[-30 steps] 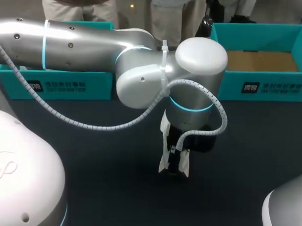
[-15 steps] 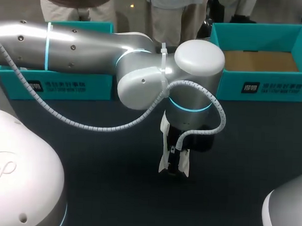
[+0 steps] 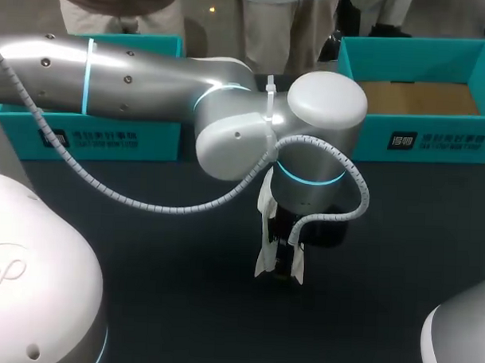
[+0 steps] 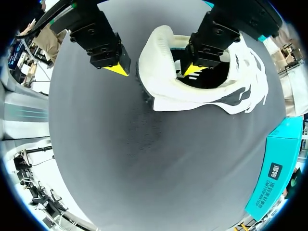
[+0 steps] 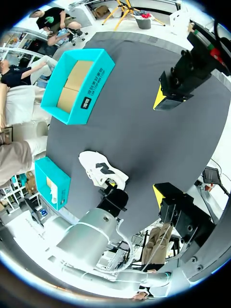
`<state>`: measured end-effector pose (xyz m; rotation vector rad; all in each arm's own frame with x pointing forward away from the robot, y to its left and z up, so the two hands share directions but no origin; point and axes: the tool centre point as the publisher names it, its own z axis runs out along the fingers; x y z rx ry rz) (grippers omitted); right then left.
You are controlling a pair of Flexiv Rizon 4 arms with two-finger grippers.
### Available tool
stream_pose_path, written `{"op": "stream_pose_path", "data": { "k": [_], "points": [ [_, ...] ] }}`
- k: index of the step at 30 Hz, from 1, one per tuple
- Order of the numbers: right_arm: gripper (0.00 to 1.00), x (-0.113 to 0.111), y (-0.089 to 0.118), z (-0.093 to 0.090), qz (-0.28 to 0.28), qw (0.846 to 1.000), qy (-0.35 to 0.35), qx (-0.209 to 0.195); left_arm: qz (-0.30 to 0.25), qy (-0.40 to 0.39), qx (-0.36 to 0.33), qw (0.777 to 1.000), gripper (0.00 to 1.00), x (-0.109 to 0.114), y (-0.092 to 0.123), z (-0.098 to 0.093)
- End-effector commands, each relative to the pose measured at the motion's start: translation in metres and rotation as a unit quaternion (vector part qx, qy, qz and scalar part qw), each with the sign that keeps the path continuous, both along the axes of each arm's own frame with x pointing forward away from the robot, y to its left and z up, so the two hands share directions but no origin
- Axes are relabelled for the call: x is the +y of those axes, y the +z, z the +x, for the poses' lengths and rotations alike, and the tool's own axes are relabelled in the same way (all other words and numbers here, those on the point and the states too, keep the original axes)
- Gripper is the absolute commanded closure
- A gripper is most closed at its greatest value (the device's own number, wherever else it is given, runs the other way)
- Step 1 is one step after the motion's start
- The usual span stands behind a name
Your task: Take the shoe out of the shoebox, open the shoe tongue, remove and reinsert the insole, then place the shoe into the shoebox
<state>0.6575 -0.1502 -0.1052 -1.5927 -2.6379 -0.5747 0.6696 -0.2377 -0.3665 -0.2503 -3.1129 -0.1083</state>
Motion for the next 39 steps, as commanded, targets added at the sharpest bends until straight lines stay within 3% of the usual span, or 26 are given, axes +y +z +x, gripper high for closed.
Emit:
{"op": "stream_pose_path", "data": {
  "k": [1, 2, 19, 31, 39],
  "points": [
    [0.0, 0.0, 0.0, 0.003, -0.001, 1.0, 0.001, 0.003, 0.004, 0.002, 0.001, 1.0, 0.95, -0.004, -0.008, 0.002],
    [0.0, 0.0, 0.0, 0.003, -0.001, 1.0, 0.001, 0.003, 0.006, 0.003, 0.001, 1.0, 1.0, -0.005, -0.009, 0.002],
    [0.0, 0.0, 0.0, 0.003, -0.001, 1.0, 0.001, 0.003, 0.003, 0.004, 0.008, 1.0, 1.0, -0.003, -0.008, -0.002],
    [0.0, 0.0, 0.0, 0.003, -0.001, 1.0, 0.001, 0.003, -0.018, 0.022, 0.052, 0.998, 1.0, 0.017, 0.073, -0.012],
    [0.0, 0.0, 0.0, 0.003, -0.001, 1.0, 0.001, 0.003, -0.029, 0.018, 0.043, 0.998, 1.0, 0.019, 0.128, -0.019]
  ]
}}
